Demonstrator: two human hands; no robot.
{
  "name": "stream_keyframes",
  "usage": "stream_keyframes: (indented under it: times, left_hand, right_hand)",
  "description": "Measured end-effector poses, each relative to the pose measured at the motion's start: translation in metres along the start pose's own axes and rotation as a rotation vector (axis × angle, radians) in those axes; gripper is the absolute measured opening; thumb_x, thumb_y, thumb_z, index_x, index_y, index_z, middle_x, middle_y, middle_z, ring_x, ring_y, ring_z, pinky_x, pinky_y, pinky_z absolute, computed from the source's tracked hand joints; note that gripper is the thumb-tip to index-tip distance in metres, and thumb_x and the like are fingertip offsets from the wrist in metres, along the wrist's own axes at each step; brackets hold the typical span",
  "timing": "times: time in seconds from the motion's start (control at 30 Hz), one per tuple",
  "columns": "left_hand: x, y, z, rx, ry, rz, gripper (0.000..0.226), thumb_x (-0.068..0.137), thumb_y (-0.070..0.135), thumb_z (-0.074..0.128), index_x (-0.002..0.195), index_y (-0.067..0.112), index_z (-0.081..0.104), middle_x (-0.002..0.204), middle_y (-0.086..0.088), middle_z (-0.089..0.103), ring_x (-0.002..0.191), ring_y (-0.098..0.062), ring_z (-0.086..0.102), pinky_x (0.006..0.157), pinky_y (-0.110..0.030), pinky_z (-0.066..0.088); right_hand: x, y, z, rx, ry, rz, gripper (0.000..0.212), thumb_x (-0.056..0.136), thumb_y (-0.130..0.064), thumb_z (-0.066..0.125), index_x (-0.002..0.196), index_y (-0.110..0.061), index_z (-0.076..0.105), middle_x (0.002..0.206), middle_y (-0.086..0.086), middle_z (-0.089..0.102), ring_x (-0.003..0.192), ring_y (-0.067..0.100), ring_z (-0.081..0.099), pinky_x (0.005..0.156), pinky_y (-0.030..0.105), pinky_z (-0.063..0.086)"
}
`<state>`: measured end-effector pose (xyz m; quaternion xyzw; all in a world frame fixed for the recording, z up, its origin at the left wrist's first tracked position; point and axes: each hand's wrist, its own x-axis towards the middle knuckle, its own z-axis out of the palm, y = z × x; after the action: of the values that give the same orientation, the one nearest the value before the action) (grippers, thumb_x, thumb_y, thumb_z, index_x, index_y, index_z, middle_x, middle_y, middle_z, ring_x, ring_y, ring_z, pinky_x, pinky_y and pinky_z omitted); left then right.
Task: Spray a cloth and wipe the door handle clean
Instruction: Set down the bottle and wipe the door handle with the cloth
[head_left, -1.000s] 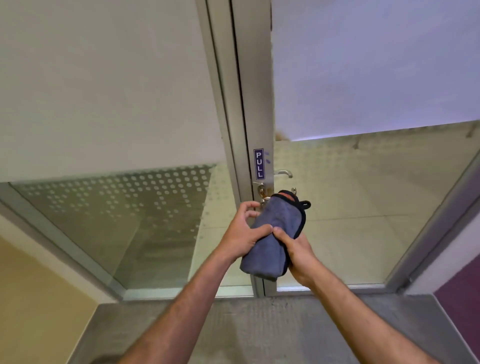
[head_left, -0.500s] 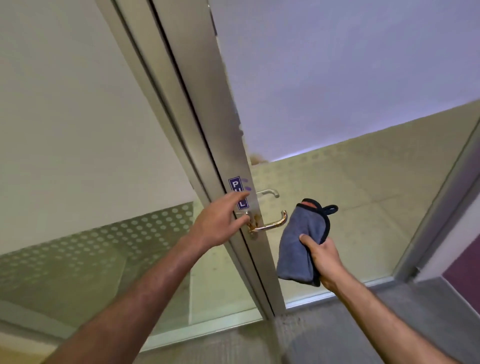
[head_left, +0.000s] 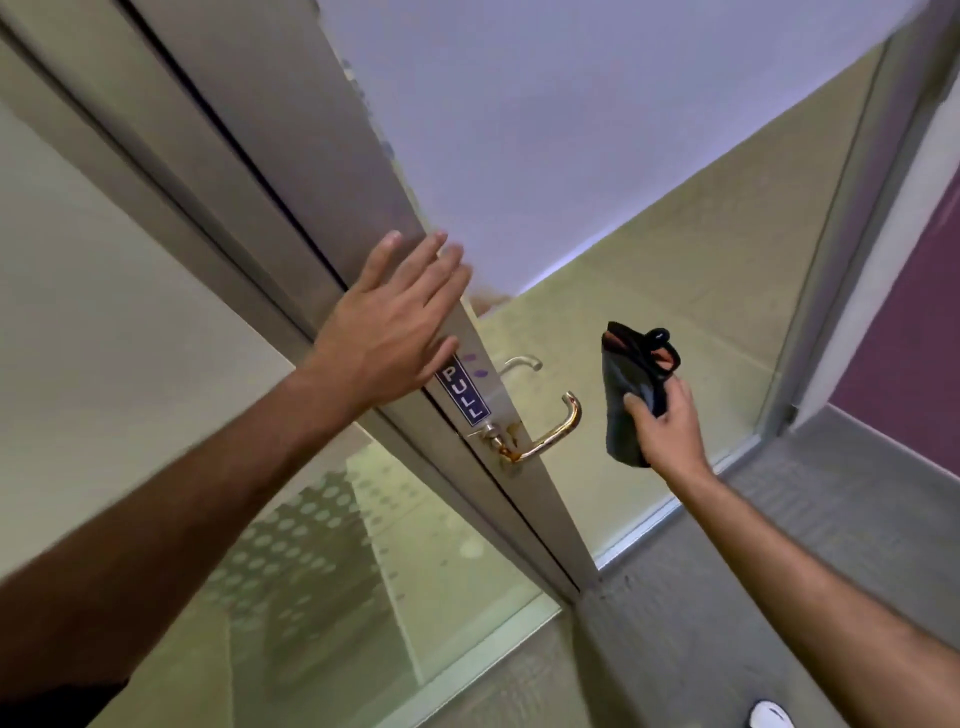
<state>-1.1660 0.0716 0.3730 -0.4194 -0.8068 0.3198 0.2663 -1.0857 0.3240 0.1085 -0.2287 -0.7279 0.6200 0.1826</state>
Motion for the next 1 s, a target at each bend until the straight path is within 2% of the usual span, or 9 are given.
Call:
stream_keyframes:
  times: [0.1, 0.2, 0.37, 0.43, 0.53, 0.63, 0.7, 0.83, 1.0]
  left_hand:
    - [0.001, -0.011, 0.012, 0.083, 0.015, 0.065, 0.073, 0.102, 0.055, 0.022, 0.158, 0.008, 0.030, 0.165, -0.015, 0.031, 0.155, -0.029, 0.024, 0.125, -0.049, -0.001]
    - [0.002, -0.010, 0.022, 0.166, 0.052, 0.107, 0.078, 0.102, 0.059, 0.011, 0.158, 0.007, 0.026, 0.167, -0.016, 0.026, 0.156, -0.030, 0.021, 0.124, -0.051, 0.002]
    - [0.005, -0.009, 0.026, 0.141, 0.092, 0.118, 0.089, 0.097, 0.071, 0.014, 0.157, 0.008, 0.029, 0.167, -0.015, 0.025, 0.155, -0.031, 0.020, 0.124, -0.053, 0.007]
    - [0.005, -0.010, 0.027, 0.137, 0.092, 0.128, 0.092, 0.095, 0.074, 0.013, 0.158, 0.008, 0.028, 0.168, -0.015, 0.024, 0.156, -0.031, 0.019, 0.124, -0.053, 0.006]
    - [0.006, -0.009, 0.027, 0.133, 0.092, 0.141, 0.095, 0.093, 0.076, 0.014, 0.158, 0.009, 0.026, 0.168, -0.016, 0.021, 0.156, -0.032, 0.018, 0.124, -0.055, 0.006]
    - [0.004, -0.009, 0.028, 0.165, 0.099, 0.146, 0.096, 0.092, 0.077, 0.017, 0.160, 0.009, 0.020, 0.169, -0.017, 0.017, 0.156, -0.033, 0.016, 0.124, -0.056, 0.006]
    - [0.005, -0.008, 0.027, 0.176, 0.102, 0.153, 0.097, 0.091, 0.076, 0.018, 0.160, 0.008, 0.018, 0.169, -0.017, 0.017, 0.156, -0.033, 0.016, 0.123, -0.057, 0.007]
    - [0.005, -0.009, 0.027, 0.205, 0.093, 0.153, 0.098, 0.091, 0.076, 0.014, 0.161, 0.008, 0.016, 0.169, -0.017, 0.015, 0.157, -0.034, 0.015, 0.123, -0.057, 0.007]
    - [0.004, -0.008, 0.024, 0.174, 0.080, 0.143, 0.093, 0.093, 0.072, 0.019, 0.159, 0.007, 0.020, 0.169, -0.017, 0.017, 0.157, -0.033, 0.014, 0.123, -0.057, 0.005]
  right_hand:
    - [0.005, 0.001, 0.022, -0.172, 0.016, -0.127, 0.030, 0.095, -0.017, 0.053, 0.125, -0.017, 0.059, 0.115, -0.003, 0.044, 0.113, 0.019, 0.036, 0.101, 0.036, 0.038]
    - [0.008, 0.004, 0.044, -0.186, -0.074, -0.143, 0.029, 0.097, -0.014, 0.052, 0.124, -0.015, 0.063, 0.118, -0.004, 0.043, 0.118, 0.023, 0.041, 0.107, 0.035, 0.038]
    - [0.005, 0.015, 0.057, -0.082, -0.202, -0.128, 0.031, 0.101, -0.021, 0.052, 0.123, -0.039, 0.065, 0.123, -0.010, 0.042, 0.112, -0.008, 0.048, 0.113, 0.030, 0.036]
    - [0.003, 0.015, 0.060, -0.114, -0.219, -0.143, 0.033, 0.100, -0.024, 0.053, 0.120, -0.048, 0.063, 0.124, -0.010, 0.040, 0.117, -0.002, 0.049, 0.113, 0.033, 0.039]
    - [-0.011, 0.013, 0.072, -0.271, -0.124, -0.202, 0.034, 0.096, -0.022, 0.055, 0.120, -0.047, 0.060, 0.125, -0.010, 0.036, 0.119, 0.021, 0.046, 0.109, 0.041, 0.043]
    - [-0.042, 0.008, 0.090, -0.426, 0.069, -0.231, 0.051, 0.084, -0.008, 0.054, 0.120, -0.043, 0.057, 0.130, -0.005, 0.034, 0.115, 0.024, 0.040, 0.092, 0.042, 0.051]
    - [-0.066, 0.004, 0.107, -0.467, 0.148, -0.243, 0.057, 0.081, -0.006, 0.055, 0.125, -0.042, 0.055, 0.133, -0.002, 0.035, 0.108, 0.018, 0.036, 0.077, 0.034, 0.054]
    - [-0.103, 0.000, 0.141, -0.489, 0.069, -0.305, 0.054, 0.083, -0.018, 0.063, 0.132, -0.039, 0.057, 0.136, 0.000, 0.038, 0.102, 0.008, 0.027, 0.074, 0.025, 0.052]
    - [-0.097, 0.004, 0.101, -0.348, -0.162, -0.504, 0.050, 0.083, -0.009, 0.057, 0.124, -0.036, 0.062, 0.132, -0.005, 0.043, 0.111, 0.018, 0.042, 0.082, 0.039, 0.056]
